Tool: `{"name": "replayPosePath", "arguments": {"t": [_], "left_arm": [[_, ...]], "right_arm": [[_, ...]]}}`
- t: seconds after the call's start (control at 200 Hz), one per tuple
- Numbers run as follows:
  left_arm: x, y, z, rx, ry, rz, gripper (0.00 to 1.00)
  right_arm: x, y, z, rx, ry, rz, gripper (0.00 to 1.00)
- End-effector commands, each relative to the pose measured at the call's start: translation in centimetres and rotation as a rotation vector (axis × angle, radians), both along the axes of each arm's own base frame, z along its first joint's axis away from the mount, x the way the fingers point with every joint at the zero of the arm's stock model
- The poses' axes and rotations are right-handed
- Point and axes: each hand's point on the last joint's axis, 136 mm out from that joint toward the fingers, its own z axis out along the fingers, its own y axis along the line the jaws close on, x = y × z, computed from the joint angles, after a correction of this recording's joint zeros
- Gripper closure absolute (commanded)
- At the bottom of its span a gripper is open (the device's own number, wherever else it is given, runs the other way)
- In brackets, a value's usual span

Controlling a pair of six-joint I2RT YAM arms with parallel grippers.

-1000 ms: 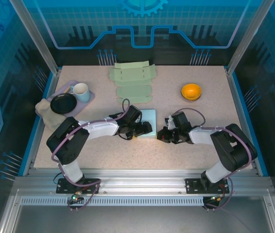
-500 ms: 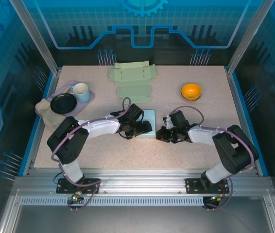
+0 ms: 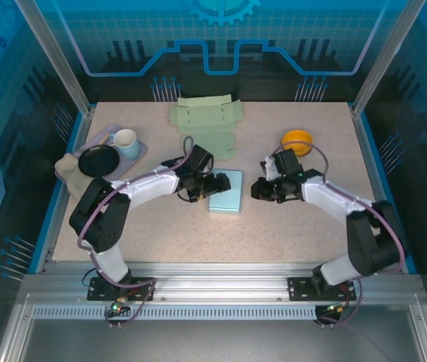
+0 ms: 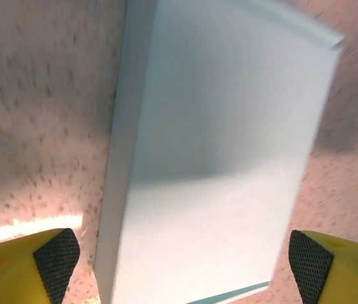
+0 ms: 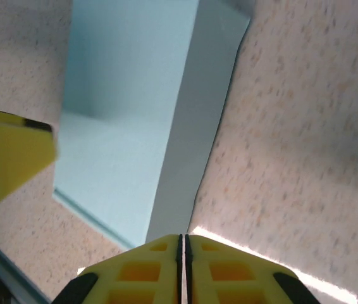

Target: Fold the paper box

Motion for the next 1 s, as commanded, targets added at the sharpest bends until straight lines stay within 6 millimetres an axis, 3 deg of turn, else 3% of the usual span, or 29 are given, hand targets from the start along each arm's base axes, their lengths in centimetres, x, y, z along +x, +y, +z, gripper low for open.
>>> {"name": "replayPosePath", "arguments": {"t": [0.0,0.16,0.325,0.48,0.615,0.71,0.83,0.89,0.995], "left_arm": [[1.8,0.2,1.4,0.013,-0.043,-0.065,0.09],[4.6,-0.7,0.1,0.026,-0.046,-0.106,0.1],[6.3,-1.6,-1.8,0.048,-0.022,-0.119,0.1],[7.2,-4.0,-1.8,-0.056,-0.004,-0.124,0.11],[7.9,-7.0,-0.8,-0.131,-0.016,-0.152,0.11],[8.0,-8.5,-0.6,-0.139,-0.01,-0.178,0.11],[8.6,-6.0,-0.5,-0.043,-0.026,-0.143,0.11],[8.9,-3.5,-0.2,0.011,-0.025,-0.101,0.11],[8.8,1.9,0.7,0.133,-0.038,-0.012,0.09]], "right_arm": [[2.4,0.3,-0.5,0.026,0.005,0.032,0.9],[6.3,0.7,-2.1,0.016,0.013,0.031,0.92],[8.4,1.1,-3.8,0.009,0.042,0.035,0.92],[8.4,3.2,-4.6,0.111,0.079,0.048,0.93],[8.0,5.9,-2.8,0.266,0.044,0.054,0.93],[7.5,5.9,-1.5,0.31,0.022,0.018,0.92],[5.6,2.4,-1.4,0.12,0.012,-0.044,0.88],[4.4,0.3,-1.4,-0.006,0.005,-0.033,0.84],[2.9,-2.5,-0.7,-0.203,-0.032,0.03,0.66]]}}
